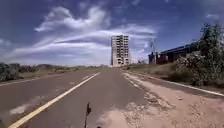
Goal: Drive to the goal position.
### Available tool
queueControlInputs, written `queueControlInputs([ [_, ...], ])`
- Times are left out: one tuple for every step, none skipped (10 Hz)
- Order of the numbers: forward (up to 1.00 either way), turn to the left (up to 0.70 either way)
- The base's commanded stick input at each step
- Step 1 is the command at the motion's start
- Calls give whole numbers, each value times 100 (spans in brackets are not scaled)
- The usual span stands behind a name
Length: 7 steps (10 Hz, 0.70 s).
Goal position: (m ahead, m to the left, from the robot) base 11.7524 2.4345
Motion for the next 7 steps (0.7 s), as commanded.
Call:
queueControlInputs([
  [100, -40],
  [100, -40],
  [100, -40],
  [100, -40],
  [100, -40],
  [100, -40],
  [100, -36],
])
